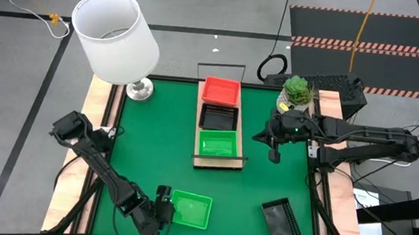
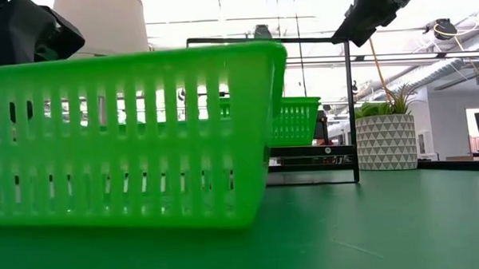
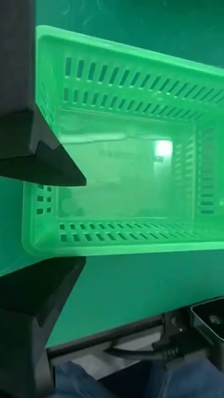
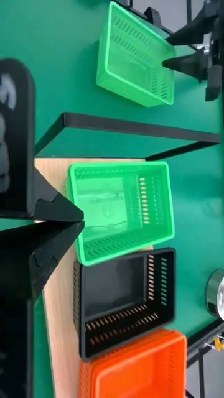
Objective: Stack baskets on shelf by color
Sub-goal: Stack the green bin on the green bin on the shelf, then stack the black bin on the black bin on the shelf
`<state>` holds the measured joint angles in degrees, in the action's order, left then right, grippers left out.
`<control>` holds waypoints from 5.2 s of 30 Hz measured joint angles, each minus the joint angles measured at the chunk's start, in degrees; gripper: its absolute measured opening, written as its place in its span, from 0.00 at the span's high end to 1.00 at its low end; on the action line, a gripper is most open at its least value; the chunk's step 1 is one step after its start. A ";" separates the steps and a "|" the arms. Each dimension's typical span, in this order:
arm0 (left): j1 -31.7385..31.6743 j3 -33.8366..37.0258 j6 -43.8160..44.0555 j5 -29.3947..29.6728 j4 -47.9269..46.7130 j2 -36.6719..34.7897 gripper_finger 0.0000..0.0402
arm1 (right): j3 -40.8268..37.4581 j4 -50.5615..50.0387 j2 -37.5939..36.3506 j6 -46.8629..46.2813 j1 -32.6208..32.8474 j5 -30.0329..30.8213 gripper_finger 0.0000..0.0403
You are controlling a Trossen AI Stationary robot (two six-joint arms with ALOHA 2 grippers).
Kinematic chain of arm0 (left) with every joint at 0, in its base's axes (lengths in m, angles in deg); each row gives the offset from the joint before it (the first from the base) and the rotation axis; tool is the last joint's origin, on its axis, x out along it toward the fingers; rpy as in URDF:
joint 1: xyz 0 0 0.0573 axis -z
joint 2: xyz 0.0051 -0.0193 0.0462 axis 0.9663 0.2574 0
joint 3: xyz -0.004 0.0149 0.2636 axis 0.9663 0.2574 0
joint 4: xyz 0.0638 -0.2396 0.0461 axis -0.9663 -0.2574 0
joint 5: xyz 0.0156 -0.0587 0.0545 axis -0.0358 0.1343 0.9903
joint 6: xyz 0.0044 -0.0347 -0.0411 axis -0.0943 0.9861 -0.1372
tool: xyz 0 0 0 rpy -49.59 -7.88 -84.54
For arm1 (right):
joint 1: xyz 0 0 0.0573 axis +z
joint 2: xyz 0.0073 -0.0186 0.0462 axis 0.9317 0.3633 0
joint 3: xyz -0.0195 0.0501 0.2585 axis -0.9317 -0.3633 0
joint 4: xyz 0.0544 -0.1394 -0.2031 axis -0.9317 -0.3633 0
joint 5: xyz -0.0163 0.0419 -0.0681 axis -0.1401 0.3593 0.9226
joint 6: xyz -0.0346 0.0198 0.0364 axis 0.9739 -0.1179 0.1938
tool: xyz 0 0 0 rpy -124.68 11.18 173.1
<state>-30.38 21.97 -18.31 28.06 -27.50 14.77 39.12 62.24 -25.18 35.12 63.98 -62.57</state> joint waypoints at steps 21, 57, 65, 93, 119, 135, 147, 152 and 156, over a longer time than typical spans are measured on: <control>0.08 -0.04 -3.06 -2.06 -0.12 -0.93 0.95 | -3.11 10.76 -0.07 -3.24 4.47 2.76 0.99; -24.72 -3.04 -41.49 15.16 -4.15 -29.49 1.00 | -3.02 6.35 -0.07 -0.01 5.27 13.37 0.99; -27.87 -2.99 -41.43 13.05 -3.42 -23.07 0.99 | -3.02 5.24 -0.07 0.04 5.29 13.49 0.99; -29.68 -2.91 -39.05 11.07 -3.94 -12.44 0.98 | -3.02 3.82 -0.07 -0.49 5.32 16.46 0.99; -30.23 -2.91 -33.93 9.64 -2.87 -12.46 0.65 | -3.02 3.40 -0.07 -1.36 5.34 16.11 0.99; -29.42 -2.93 -29.63 9.80 -7.94 -23.68 0.61 | -3.02 0.38 -0.09 -7.48 8.25 16.06 0.99; -27.10 -2.93 -19.77 12.61 -23.56 -25.29 0.61 | 0.41 -7.83 1.86 -34.46 30.17 17.66 0.99; -27.09 -2.92 -19.34 12.91 -24.30 -25.29 0.61 | 5.62 -14.84 7.15 -47.23 39.16 17.56 0.99; -26.41 -2.93 -18.28 12.70 -24.61 -25.29 0.61 | 9.30 -16.24 12.29 -56.50 46.63 17.52 0.97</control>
<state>-56.79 19.04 -36.59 40.77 -52.11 -10.52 48.41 46.00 -12.89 -21.38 110.61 -45.05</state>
